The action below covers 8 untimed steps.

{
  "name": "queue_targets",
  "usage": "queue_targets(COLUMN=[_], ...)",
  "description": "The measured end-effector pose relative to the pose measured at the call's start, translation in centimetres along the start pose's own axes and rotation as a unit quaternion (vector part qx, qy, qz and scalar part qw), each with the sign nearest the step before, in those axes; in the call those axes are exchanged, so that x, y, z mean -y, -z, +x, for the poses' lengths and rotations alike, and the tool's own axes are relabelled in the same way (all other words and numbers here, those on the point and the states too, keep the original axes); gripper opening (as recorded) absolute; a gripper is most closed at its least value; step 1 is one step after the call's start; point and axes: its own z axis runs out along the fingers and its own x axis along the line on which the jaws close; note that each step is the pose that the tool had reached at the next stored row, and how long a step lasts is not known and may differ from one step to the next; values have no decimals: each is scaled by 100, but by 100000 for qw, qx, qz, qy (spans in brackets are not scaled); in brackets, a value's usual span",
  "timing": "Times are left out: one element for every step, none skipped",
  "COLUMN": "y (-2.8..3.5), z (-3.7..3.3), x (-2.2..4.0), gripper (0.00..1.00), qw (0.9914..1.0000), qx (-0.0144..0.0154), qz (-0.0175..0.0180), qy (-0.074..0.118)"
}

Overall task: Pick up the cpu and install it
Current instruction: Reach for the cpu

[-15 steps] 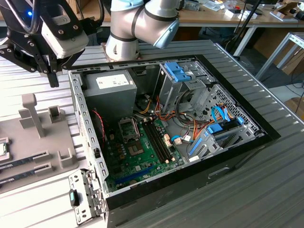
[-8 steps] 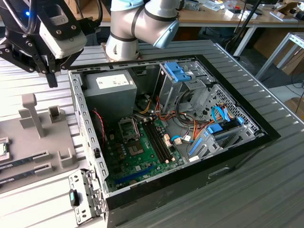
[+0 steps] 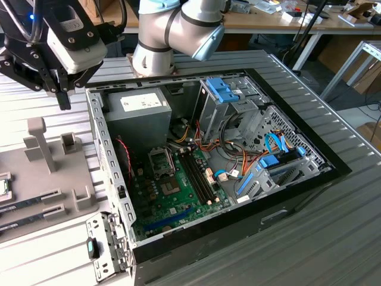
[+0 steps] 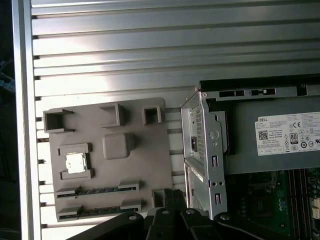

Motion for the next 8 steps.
queue_targets(y=[0,0,0,0,0,0,0,0], z=[3,5,8,10,13,16,20,23], x=[0,0,1,1,1,1,1,2], gripper=[11,11,11,11,11,11,11,11], qw=[100000,100000,100000,100000,100000,100000,100000,100000], qx=[-1,-2,1,1,-1,1,2,1], qz=[1,2,0,1,2,1,0,0], qy=[-1,-1,0,-1,0,0,-1,1])
